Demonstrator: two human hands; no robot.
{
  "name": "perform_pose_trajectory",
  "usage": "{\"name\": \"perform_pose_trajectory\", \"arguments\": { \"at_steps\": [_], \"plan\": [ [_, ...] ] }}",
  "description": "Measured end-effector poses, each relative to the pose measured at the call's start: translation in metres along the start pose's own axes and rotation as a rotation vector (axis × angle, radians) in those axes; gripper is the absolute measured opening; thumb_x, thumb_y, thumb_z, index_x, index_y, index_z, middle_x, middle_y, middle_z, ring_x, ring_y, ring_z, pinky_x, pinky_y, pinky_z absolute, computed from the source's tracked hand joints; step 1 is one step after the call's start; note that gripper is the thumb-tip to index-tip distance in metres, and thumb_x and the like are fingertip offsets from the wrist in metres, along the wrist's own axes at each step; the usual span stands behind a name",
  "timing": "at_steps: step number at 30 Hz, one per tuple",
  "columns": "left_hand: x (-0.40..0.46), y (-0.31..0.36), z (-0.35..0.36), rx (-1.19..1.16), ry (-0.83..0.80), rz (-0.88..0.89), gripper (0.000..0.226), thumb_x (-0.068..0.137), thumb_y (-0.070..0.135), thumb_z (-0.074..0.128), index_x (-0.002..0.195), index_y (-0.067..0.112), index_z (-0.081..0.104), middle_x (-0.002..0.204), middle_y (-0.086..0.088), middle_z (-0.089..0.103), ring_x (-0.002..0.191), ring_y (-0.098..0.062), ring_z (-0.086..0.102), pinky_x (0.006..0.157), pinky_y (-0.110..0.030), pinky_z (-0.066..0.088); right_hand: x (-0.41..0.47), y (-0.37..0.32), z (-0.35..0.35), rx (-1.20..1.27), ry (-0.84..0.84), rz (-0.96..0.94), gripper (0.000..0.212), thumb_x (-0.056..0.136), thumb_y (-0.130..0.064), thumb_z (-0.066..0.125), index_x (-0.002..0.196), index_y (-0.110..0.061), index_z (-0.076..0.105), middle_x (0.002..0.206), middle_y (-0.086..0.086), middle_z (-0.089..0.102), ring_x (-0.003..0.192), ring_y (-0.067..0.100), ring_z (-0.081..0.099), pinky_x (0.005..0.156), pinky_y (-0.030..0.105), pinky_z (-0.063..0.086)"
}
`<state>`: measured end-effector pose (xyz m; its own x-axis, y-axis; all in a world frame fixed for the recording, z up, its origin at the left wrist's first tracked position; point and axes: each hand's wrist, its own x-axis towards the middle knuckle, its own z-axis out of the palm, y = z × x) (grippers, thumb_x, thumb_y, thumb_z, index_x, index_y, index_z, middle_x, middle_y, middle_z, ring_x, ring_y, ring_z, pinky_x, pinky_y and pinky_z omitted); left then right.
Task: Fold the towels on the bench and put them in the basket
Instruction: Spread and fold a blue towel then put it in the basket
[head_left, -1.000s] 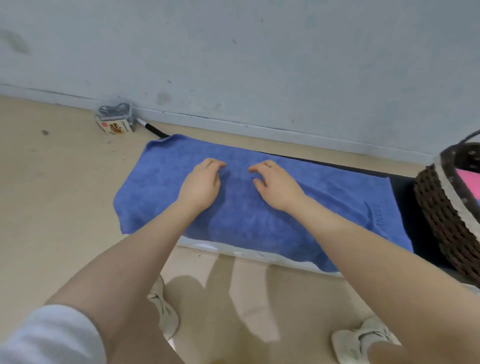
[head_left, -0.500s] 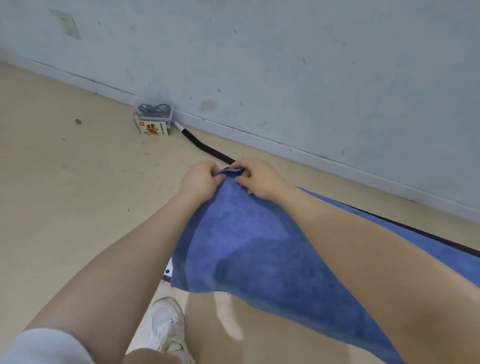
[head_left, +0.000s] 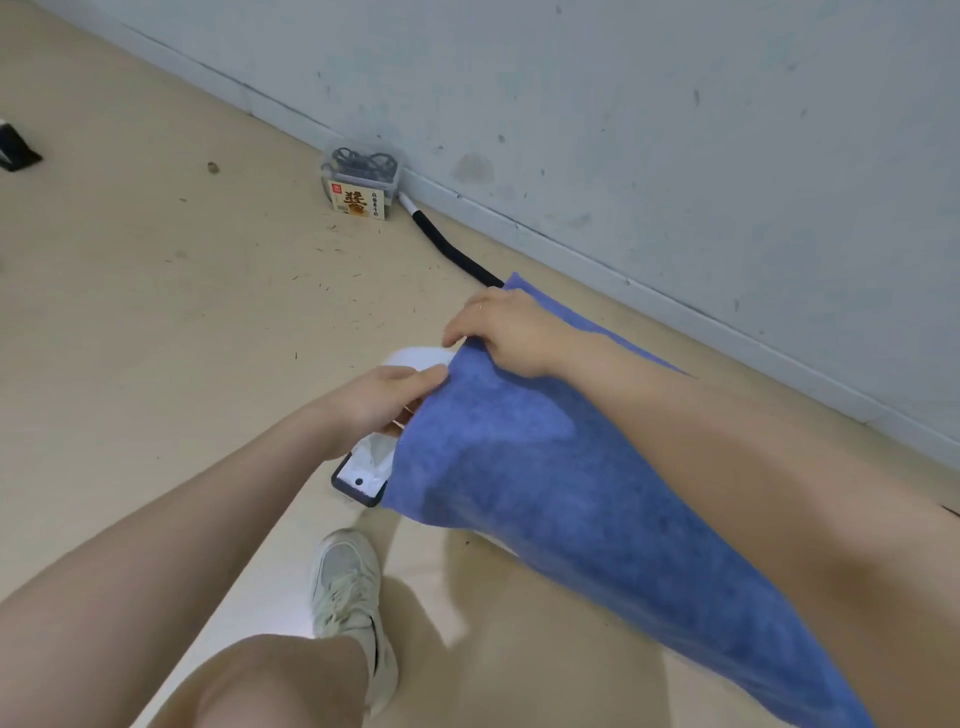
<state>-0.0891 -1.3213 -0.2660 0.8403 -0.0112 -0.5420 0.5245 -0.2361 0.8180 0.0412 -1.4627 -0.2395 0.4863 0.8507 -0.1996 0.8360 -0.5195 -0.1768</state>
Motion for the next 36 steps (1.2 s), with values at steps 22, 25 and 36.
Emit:
{"name": "perform_pose_trajectory", "arguments": {
  "at_steps": [22,25,36],
  "plan": [
    [-0.051,0.029,0.026,0.221,0.345,0.373,0.013,0.087,0.022,0.061,0.08,0.018,0.05,0.072,0.006,0.055,0.064,-0.013,0.05,0.062,-0.027,0.043,-0.017,0.017,-0.058,0.716,0.669,0.61,0.02,0.087,0.0,0.034,0.084,-0.013,0.049,0.081,0.015,0.062,0.062,0.022,0.059,0.055,0.025,0.049],
    [-0.057,0.037,0.046,0.264,0.32,0.44,0.01,0.086,0.021,0.062,0.082,0.013,0.055,0.074,0.004,0.058,0.066,-0.011,0.051,0.062,-0.022,0.041,-0.051,0.023,-0.059,0.735,0.658,0.619,0.027,0.083,0.001,0.042,0.073,-0.023,0.05,0.078,0.008,0.063,0.08,0.024,0.064,0.073,0.03,0.052],
    [-0.087,0.088,0.195,0.508,-0.177,0.594,0.012,0.084,0.014,0.058,0.075,0.019,0.064,0.056,0.01,0.046,0.051,0.0,0.043,0.054,-0.012,0.036,-0.268,0.057,-0.053,0.946,0.764,0.797,0.021,0.085,-0.011,0.064,0.065,-0.013,0.057,0.069,0.004,0.057,0.063,0.014,0.056,0.061,0.024,0.055]
  ]
}}
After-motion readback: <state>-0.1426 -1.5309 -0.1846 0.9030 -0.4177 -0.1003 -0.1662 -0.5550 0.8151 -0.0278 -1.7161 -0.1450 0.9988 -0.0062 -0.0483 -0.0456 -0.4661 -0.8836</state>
